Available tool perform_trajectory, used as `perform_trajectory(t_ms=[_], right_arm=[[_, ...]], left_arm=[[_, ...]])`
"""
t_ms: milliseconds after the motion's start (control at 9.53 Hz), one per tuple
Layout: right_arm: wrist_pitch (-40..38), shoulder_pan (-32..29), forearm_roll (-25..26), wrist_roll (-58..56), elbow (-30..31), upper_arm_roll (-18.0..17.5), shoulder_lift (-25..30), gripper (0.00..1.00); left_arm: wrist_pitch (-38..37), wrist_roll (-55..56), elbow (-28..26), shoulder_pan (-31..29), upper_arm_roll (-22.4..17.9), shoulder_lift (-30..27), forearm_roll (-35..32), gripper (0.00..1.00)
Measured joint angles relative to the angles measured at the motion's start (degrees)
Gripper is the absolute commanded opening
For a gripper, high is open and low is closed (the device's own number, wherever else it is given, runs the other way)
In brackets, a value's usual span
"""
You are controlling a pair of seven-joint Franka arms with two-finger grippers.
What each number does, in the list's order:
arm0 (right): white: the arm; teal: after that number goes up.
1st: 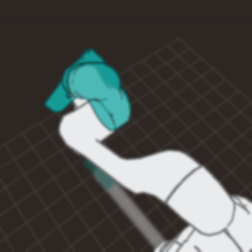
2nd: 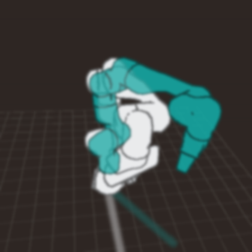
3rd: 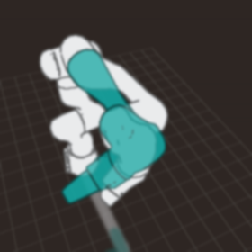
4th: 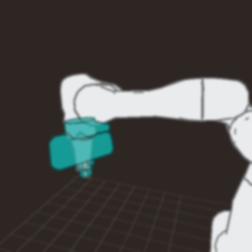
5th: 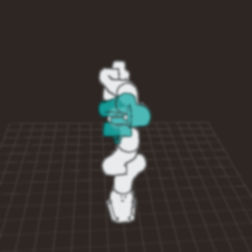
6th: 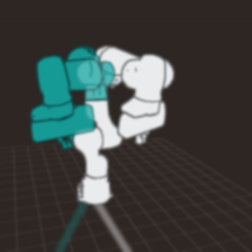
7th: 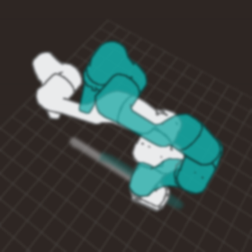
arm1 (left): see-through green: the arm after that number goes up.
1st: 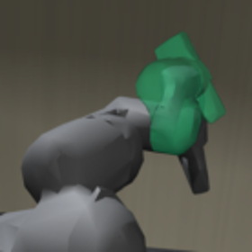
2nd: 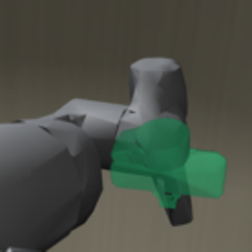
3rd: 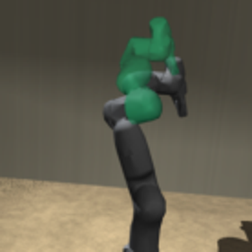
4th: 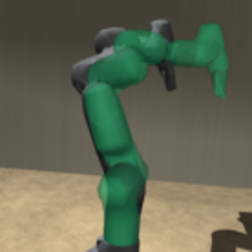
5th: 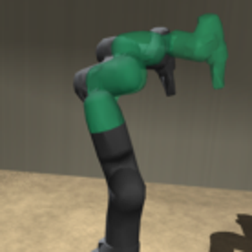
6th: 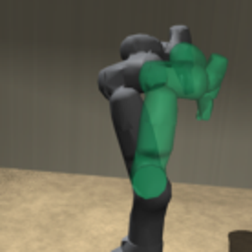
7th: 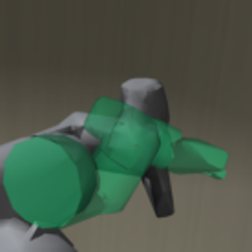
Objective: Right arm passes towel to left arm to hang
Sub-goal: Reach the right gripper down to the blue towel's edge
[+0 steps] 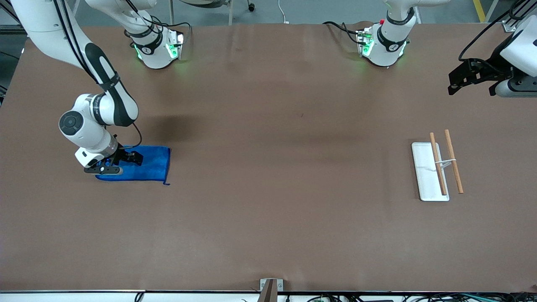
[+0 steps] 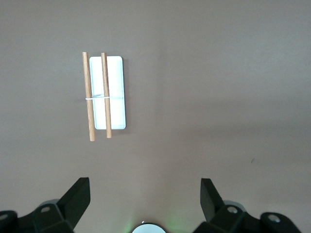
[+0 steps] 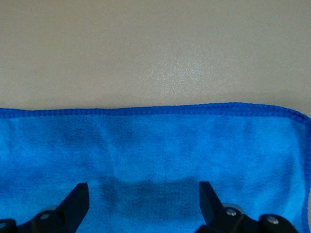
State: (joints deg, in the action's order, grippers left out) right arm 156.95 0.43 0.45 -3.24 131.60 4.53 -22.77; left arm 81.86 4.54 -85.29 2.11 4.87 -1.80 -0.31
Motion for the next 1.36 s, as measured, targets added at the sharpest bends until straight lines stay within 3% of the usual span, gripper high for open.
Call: perform_trajectory(t_ms=[315, 735, 1049, 1259, 1364], right_arm=[[1.32, -0.07, 0.0, -0.83, 0.16, 0.15, -0.81, 0.96], [1.87, -0.07, 0.0, -0.91, 0.16, 0.16, -1.5, 0.71], [1.94, -0.07, 0.0, -0.93, 0.04, 0.12, -1.33, 0.58], [1.92, -0.07, 0.0, -0.94, -0.09, 0.15, -1.23, 0.43], [1.93, -0.07, 0.0, -0.96, -0.23, 0.14, -1.17, 0.27]], left_arm=[[0.0, -0.01, 0.03, -0.03, 0.0, 0.0, 0.0, 1.0], [0.0, -0.01, 0.11, 0.4, 0.1, 0.0, 0.0, 1.0], [0.0, -0.01, 0.13, 0.48, 0.08, 0.06, 0.0, 1.0], [0.0, -0.01, 0.13, 0.31, 0.03, 0.11, 0.0, 1.0], [0.0, -0.01, 0.13, 0.32, 0.03, 0.12, 0.0, 1.0]])
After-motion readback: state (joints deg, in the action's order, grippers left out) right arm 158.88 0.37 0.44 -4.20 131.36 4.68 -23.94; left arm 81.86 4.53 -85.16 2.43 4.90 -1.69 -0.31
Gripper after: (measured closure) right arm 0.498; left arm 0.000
